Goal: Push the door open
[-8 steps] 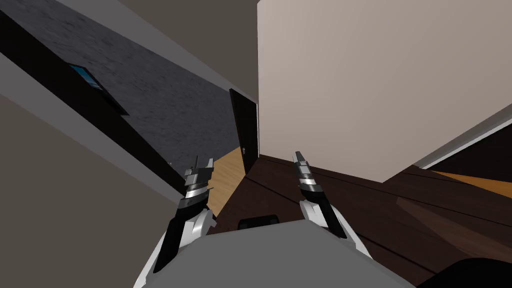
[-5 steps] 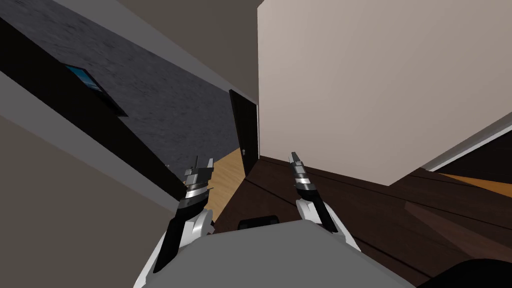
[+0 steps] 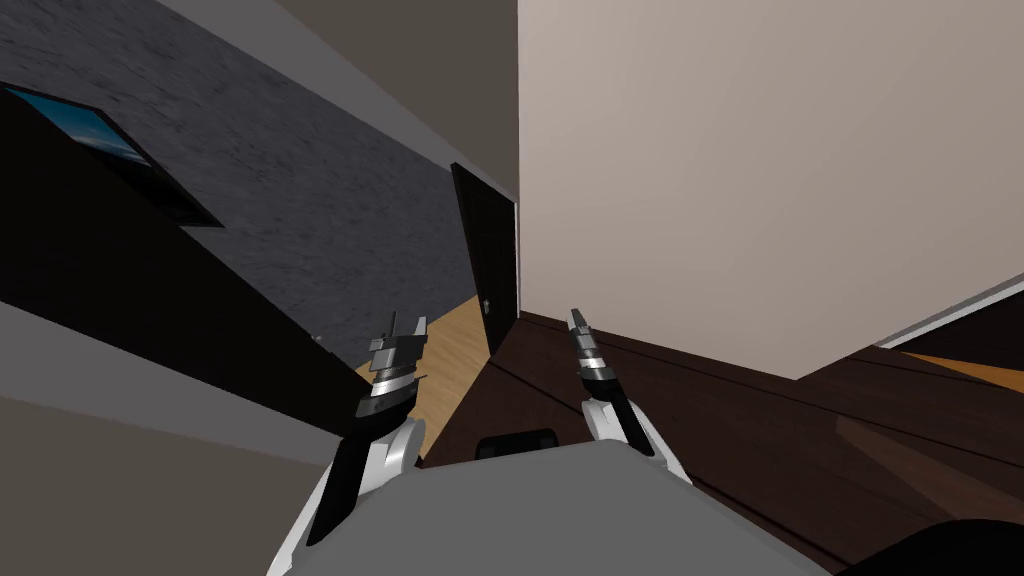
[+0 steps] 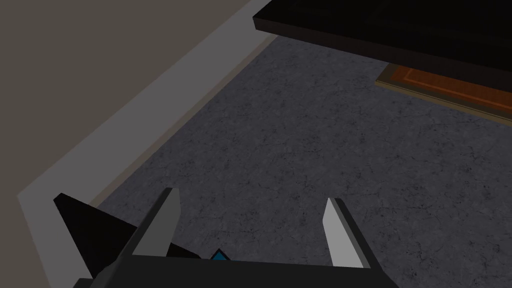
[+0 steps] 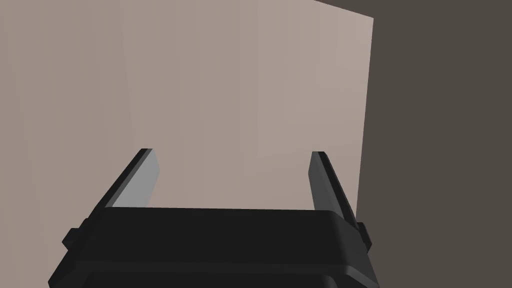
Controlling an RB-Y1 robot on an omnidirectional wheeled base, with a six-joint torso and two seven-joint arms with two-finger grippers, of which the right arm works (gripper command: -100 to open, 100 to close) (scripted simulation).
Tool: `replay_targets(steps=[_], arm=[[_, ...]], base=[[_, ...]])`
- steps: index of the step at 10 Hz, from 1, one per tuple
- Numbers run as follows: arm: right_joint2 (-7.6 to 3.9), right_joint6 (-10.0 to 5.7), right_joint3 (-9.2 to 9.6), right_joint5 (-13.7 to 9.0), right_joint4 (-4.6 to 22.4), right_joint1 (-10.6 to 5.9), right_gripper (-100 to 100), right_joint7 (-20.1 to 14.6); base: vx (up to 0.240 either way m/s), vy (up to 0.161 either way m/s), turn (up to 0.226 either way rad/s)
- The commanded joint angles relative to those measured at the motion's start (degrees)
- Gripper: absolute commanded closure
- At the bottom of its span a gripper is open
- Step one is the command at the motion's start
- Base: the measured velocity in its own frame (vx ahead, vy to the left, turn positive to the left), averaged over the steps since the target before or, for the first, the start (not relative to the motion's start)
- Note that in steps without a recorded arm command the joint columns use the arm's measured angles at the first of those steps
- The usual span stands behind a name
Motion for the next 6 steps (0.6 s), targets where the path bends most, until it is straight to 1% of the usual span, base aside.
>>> replay_targets(steps=[1, 2, 3, 4, 6], arm=[[-0.40, -0.41, 1.03, -0.2, 1.8, -0.90, -100, -0.5], [-0.61, -0.82, 2.28, -0.4, 3.5, -1.61, -100, -0.8], [-0.72, -1.02, 2.90, -0.4, 4.3, -1.97, -100, -0.9], [-0.92, -1.47, 4.27, -0.6, 6.2, -2.75, -100, -1.2], [-1.11, -1.95, 5.72, -0.7, 8.1, -3.58, -100, -1.6]], base=[[0.117, -0.008, 0.009], [0.138, -0.009, 0.011], [0.152, -0.016, 0.009], [0.157, -0.017, 0.011], [0.127, -0.011, 0.010]])
